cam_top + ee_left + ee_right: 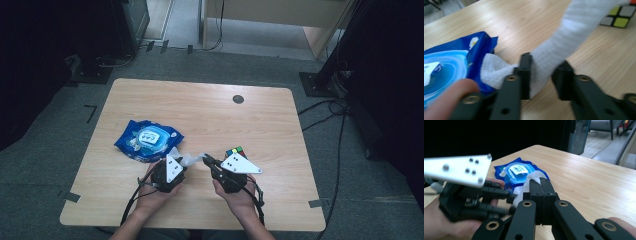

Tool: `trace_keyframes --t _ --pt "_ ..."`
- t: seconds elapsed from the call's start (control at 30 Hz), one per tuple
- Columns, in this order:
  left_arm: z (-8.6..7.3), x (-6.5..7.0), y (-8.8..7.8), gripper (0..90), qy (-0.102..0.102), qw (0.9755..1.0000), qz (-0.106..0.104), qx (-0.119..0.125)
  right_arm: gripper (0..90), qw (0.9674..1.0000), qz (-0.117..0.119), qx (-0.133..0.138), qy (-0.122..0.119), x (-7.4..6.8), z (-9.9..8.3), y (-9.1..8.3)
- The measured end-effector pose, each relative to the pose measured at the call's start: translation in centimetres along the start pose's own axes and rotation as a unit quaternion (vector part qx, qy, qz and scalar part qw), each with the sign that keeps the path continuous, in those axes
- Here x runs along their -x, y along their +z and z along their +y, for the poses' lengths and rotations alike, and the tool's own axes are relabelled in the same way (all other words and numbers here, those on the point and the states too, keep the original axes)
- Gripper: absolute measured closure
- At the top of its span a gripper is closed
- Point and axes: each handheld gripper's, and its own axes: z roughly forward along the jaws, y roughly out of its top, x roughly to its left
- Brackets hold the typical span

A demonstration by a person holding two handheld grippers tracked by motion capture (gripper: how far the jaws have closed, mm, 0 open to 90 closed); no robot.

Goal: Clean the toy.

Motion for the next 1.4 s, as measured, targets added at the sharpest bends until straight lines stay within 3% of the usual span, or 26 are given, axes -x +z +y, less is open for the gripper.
trace_keyframes --t 0.13,0.2,0.23,0.3,0.37,0.4,0.43,0.47,0.57,0.63,0.67,0.77,0.87,0.97,1.03,1.13,1.2,1.23,1.4 --pt "0.2 -1.9 -1.1 89.9 -0.063 0.9972 -0.027 0.03 87.0 0.9998 0.015 -0.013 -0.005 0.2 -0.4 -0.1" --pt "0.4 -2.8 -1.9 90.0 -0.08 0.9954 -0.028 0.045 77.7 0.9989 0.036 -0.03 0.0 0.7 -0.9 0.1" --pt "0.4 -3.3 -2.3 90.0 -0.088 0.9943 -0.028 0.053 65.2 0.9981 0.044 -0.042 0.004 1.3 -1.5 0.2" --pt "0.6 -4.1 -3.1 90.0 -0.1 0.9923 -0.029 0.067 60.0 0.9979 0.045 -0.045 0.007 1.7 -1.7 0.2" --pt "0.7 -4.7 -3.8 90.0 -0.111 0.9901 -0.034 0.079 52.0 0.9989 0.027 -0.036 0.016 3.2 -2.0 -0.5" --pt "0.7 -5.0 -4.1 90.0 -0.117 0.9889 -0.036 0.084 52.0 0.9989 0.027 -0.036 0.016 3.2 -2.0 -0.5" --pt "0.7 -5.2 -4.4 90.0 -0.121 0.9881 -0.036 0.088 47.5 0.9994 0.005 -0.027 0.02 4.3 -2.1 -1.1" --pt "0.7 -5.4 -4.6 90.0 -0.127 0.9869 -0.038 0.091 47.5 0.9994 0.005 -0.027 0.02 4.3 -2.1 -1.1" --pt "0.6 -5.8 -5.0 90.0 -0.132 0.9855 -0.043 0.097 41.7 0.9986 -0.048 -0.02 0.013 5.9 -2.7 -2.0" --pt "0.5 -6.0 -5.3 89.8 -0.14 0.9838 -0.046 0.102 31.0 0.9952 -0.092 -0.023 0.027 7.4 -4.0 -2.2" --pt "0.5 -6.0 -5.3 89.8 -0.14 0.9838 -0.046 0.102 31.0 0.9952 -0.092 -0.023 0.027 7.4 -4.0 -2.2" --pt "0.6 -6.1 -5.6 89.6 -0.142 0.9829 -0.045 0.108 19.6 0.9902 -0.126 -0.043 0.043 8.3 -5.3 -2.0" --pt "0.5 -6.1 -5.7 89.5 -0.142 0.9826 -0.045 0.111 15.5 0.9866 -0.139 -0.062 0.059 8.3 -6.1 -1.7" --pt "0.6 -6.0 -5.7 89.4 -0.145 0.9818 -0.048 0.113 15.6 0.981 -0.151 -0.099 0.071 8.1 -6.8 -0.8" --pt "0.6 -5.9 -5.7 89.4 -0.142 0.982 -0.048 0.114 15.8 0.9735 -0.167 -0.132 0.084 8.1 -7.4 -0.1" --pt "0.7 -5.9 -5.9 89.2 -0.141 0.9816 -0.047 0.12 17.9 0.9682 -0.177 -0.15 0.095 8.2 -8.0 0.5" --pt "0.7 -6.0 -6.0 89.1 -0.144 0.9809 -0.046 0.122 18.9 0.9668 -0.18 -0.159 0.085 8.0 -8.2 0.9" --pt "0.6 -6.1 -6.1 89.0 -0.147 0.9806 -0.046 0.122 22.4 0.9637 -0.191 -0.17 0.078 7.9 -8.2 1.2" --pt "0.6 -6.0 -6.0 88.7 -0.145 0.9806 -0.047 0.123 27.5 0.9594 -0.205 -0.177 0.078 8.0 -8.3 1.5"
